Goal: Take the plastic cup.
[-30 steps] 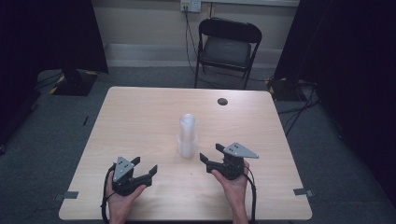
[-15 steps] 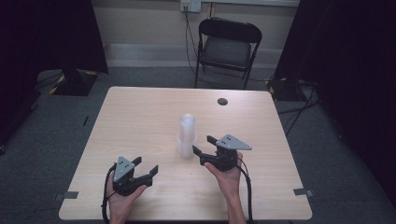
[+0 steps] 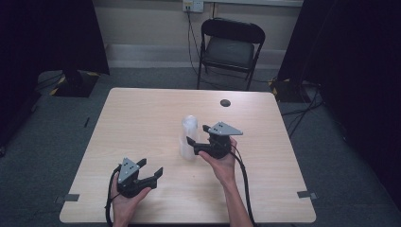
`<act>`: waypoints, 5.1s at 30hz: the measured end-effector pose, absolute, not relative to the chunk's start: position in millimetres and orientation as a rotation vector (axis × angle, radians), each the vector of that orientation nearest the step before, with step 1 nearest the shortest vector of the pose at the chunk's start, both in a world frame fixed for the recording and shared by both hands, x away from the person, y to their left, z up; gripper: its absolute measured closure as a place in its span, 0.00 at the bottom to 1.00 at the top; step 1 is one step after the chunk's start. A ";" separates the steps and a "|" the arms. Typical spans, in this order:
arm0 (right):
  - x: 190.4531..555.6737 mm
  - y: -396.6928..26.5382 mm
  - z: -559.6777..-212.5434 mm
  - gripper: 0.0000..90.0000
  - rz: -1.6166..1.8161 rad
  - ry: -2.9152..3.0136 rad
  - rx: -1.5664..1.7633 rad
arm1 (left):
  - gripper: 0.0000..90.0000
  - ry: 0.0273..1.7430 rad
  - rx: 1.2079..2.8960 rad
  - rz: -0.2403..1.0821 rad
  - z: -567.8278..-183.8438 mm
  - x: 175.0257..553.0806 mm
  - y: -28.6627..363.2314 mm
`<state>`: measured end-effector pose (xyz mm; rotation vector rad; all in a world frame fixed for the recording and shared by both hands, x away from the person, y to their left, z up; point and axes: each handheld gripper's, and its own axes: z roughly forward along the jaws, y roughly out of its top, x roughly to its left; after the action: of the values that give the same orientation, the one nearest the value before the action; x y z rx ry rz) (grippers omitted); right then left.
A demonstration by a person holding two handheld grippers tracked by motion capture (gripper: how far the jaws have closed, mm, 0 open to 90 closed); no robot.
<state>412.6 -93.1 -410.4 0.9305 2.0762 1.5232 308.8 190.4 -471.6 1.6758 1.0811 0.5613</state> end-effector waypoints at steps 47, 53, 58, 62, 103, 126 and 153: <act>442.3 -72.5 -427.7 0.32 1.514 2.117 0.932 | 0.29 1.091 1.686 0.543 -475.4 310.2 190.3; 442.6 -74.0 -424.1 0.32 1.559 2.098 0.942 | 0.29 1.093 1.678 0.540 -475.4 310.0 189.9; 442.7 -74.6 -419.9 0.33 1.583 2.088 0.944 | 0.30 1.087 1.692 0.541 -475.3 310.0 189.6; 442.7 -74.9 -416.1 0.34 1.589 2.077 0.938 | 0.30 1.081 1.690 0.537 -475.2 310.5 187.9; 444.9 -79.3 -379.7 0.35 1.673 1.997 0.910 | 0.26 0.977 1.699 0.466 -476.2 313.7 173.4; 436.0 -90.3 -357.1 0.38 1.744 1.975 0.911 | 0.30 0.973 1.693 0.489 -474.1 317.4 171.5; 402.3 -125.7 -369.6 0.39 1.835 1.949 1.047 | 0.38 0.921 1.686 0.467 -465.8 321.9 163.4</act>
<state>402.3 -125.7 -369.6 1.0471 1.9490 1.8349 321.9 163.4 -465.8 1.6856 0.9208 0.4668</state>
